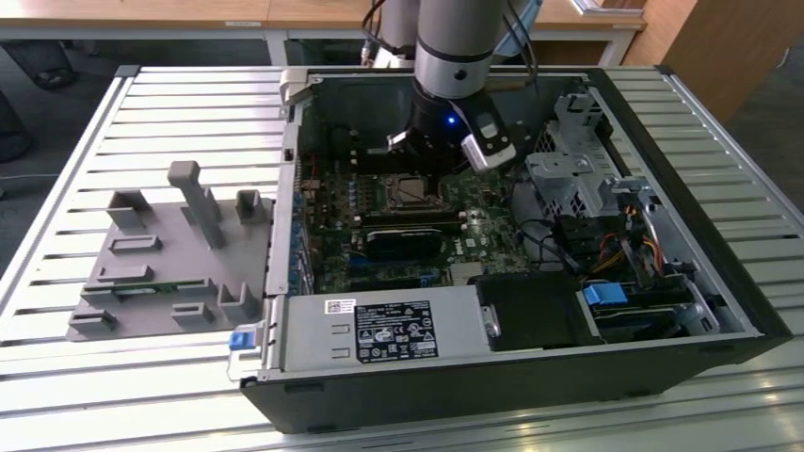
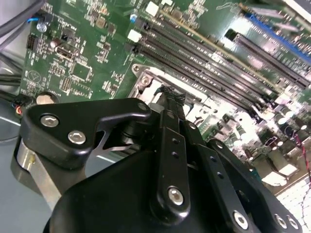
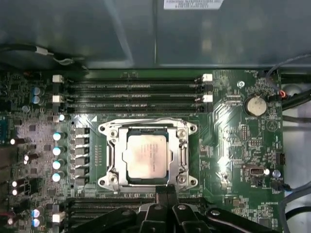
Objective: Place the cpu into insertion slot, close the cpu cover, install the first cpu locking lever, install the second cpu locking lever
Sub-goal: 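Install the second cpu locking lever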
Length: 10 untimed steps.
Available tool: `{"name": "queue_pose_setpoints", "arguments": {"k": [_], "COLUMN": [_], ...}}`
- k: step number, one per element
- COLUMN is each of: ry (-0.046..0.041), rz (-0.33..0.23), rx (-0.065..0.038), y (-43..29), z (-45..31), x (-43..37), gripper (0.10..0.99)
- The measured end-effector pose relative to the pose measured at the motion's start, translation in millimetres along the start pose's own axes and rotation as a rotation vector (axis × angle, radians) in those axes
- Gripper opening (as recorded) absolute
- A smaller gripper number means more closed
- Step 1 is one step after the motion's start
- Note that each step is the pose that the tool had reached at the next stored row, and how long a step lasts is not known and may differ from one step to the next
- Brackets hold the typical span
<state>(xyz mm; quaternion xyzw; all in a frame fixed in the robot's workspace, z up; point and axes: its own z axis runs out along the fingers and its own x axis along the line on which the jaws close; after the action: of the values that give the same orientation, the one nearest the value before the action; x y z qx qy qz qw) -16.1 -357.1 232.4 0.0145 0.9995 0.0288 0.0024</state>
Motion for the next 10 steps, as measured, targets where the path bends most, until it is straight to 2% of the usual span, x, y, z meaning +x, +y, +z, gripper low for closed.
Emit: {"name": "queue_pose_setpoints", "arguments": {"k": [10], "ry": [0.0000], "rz": [0.000], "rx": [0.000], "y": [-9.3], "z": [-0.3], "x": [8.4], "gripper": [0.106]}}
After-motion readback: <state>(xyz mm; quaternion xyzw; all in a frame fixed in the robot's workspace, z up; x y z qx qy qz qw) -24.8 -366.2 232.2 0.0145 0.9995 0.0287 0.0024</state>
